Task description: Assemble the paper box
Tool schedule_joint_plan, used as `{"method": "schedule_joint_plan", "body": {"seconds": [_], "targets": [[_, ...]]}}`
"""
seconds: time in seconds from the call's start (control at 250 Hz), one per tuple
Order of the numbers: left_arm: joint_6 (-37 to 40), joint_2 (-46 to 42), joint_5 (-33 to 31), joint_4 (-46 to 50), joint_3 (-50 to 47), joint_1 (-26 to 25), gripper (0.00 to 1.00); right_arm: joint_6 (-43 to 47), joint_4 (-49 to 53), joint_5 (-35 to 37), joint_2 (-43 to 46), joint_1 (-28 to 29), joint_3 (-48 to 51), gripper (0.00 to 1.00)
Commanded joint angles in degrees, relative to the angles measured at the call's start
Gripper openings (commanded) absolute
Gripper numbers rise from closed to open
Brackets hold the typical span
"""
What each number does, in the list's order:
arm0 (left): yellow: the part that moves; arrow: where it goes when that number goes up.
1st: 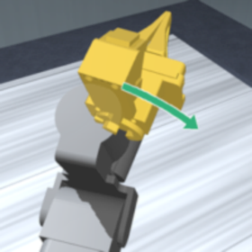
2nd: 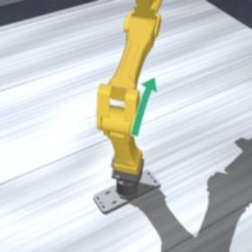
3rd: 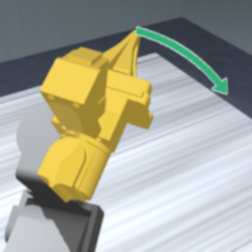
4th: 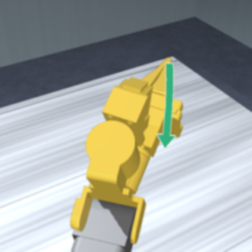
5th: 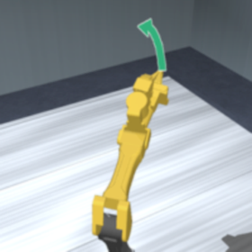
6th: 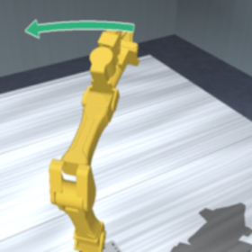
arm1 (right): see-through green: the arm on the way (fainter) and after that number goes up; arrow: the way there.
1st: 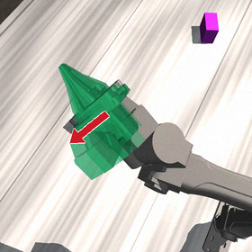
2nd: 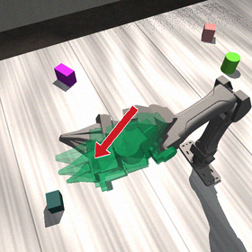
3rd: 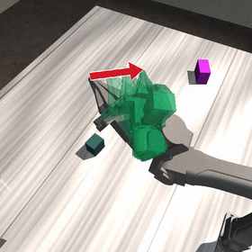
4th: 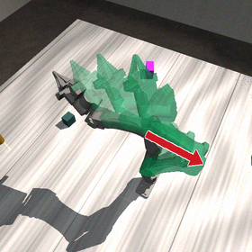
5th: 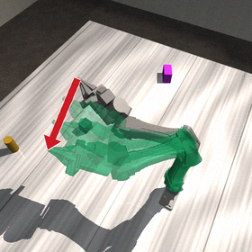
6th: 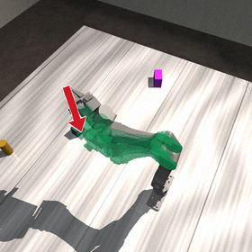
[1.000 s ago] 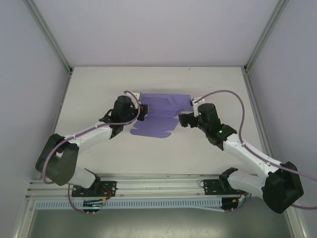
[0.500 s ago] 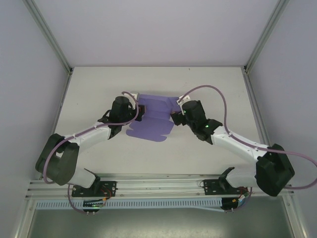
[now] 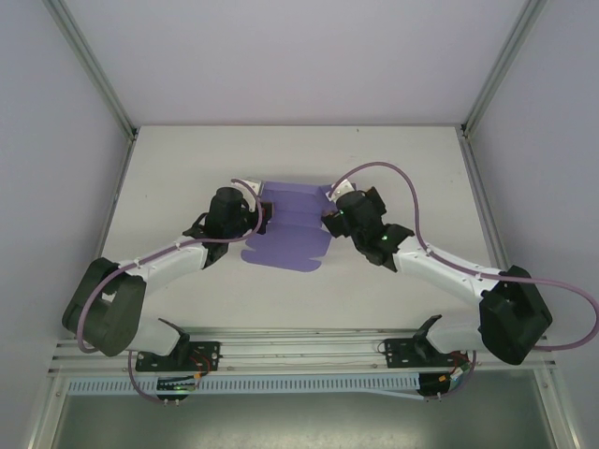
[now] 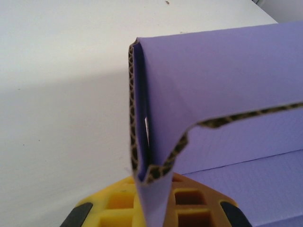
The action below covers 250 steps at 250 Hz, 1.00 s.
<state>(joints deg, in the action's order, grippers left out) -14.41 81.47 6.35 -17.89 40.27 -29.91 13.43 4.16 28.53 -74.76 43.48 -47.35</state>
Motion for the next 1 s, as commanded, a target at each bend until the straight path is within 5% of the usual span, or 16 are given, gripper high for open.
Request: {"method": "schedule_joint_plan", "body": {"seconds": [0.0, 0.396, 0.723, 0.831, 0.995], "targets": [[1.24, 0.22, 3.93, -0.70, 0.32, -1.11, 0.00, 0.53, -1.28, -5.52, 1.02, -0.20, -2.62, 0.99], [-0.79, 0.88, 6.95, -1.97, 1.16, -1.13, 0.00, 7.07, -4.47, 0.02, -6.52, 1.05, -5.76, 0.99], [-5.52, 3.46, 4.17, -0.53, 3.23, -1.20, 0.00, 2.28, -19.20, 21.48, -15.30, 5.82, -7.55, 0.99], [-6.74, 4.35, 0.12, 1.83, 4.30, -1.19, 0.00, -0.75, -16.54, 19.68, -12.53, 5.85, -6.22, 0.99], [-7.93, 5.54, -2.03, 2.82, 4.76, -1.20, 0.00, -3.21, -7.54, 7.85, 1.66, 4.63, -0.29, 0.99]]}}
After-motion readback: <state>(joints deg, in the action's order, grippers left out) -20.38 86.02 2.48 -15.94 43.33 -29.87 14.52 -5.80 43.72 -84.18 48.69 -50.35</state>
